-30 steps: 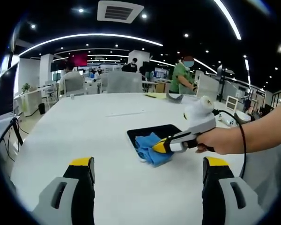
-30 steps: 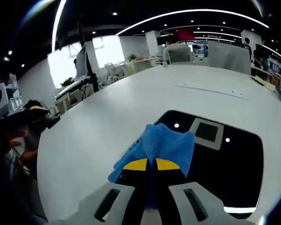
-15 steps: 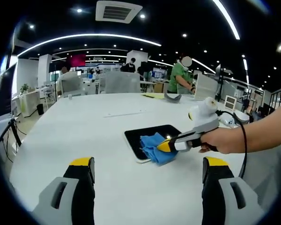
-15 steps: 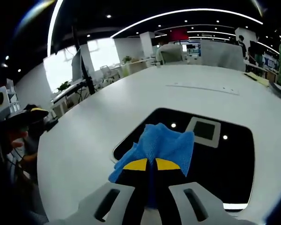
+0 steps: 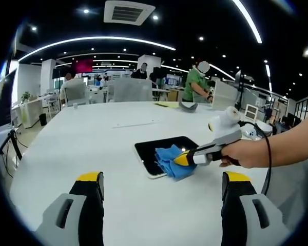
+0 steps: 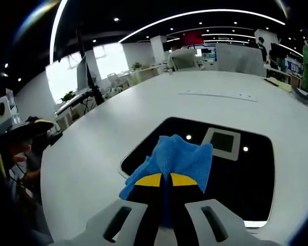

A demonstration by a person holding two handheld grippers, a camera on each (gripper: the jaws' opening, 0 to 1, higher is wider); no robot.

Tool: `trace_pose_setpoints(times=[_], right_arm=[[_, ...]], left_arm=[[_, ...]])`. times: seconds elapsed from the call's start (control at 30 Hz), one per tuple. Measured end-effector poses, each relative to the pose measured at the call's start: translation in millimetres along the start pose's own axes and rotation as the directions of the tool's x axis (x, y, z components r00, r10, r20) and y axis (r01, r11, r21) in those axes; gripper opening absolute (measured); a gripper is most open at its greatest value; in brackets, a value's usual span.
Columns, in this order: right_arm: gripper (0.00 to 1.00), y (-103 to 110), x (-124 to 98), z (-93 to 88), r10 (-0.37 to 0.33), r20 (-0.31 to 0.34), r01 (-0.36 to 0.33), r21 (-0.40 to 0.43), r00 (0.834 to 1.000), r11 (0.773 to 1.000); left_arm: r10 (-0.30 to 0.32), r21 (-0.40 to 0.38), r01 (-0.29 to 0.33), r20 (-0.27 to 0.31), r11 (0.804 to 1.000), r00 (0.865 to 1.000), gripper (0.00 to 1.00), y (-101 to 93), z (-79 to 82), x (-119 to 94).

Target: Wipe the mirror surface with the cleaning cloth until all visible marks leave the cleaned area.

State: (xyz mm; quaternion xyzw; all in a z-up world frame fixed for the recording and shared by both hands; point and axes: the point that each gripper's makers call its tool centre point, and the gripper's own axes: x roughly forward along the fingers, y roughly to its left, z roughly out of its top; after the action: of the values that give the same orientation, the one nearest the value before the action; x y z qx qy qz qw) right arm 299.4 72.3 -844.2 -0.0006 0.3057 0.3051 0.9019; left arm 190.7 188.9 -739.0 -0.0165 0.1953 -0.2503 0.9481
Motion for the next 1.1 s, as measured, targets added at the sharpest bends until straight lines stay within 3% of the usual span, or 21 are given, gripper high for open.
trace_pose_setpoints(times=[0.67, 1.1], right_arm=[[0.0, -3, -5, -0.6, -0.016, 0.005, 0.016, 0.005, 1.0, 1.0], [0.0, -23, -21, -7.5, -0.048, 0.006, 0.048, 0.028, 0.999, 0.998]], left_arm=[[-0.006, 0.003, 0.006, 0.001, 1.0, 1.0, 0.96, -2.4, -0.3, 1], [-0.011, 0.008, 0.011, 0.0, 1.0, 1.0, 0.96, -5.2, 0.2, 1]])
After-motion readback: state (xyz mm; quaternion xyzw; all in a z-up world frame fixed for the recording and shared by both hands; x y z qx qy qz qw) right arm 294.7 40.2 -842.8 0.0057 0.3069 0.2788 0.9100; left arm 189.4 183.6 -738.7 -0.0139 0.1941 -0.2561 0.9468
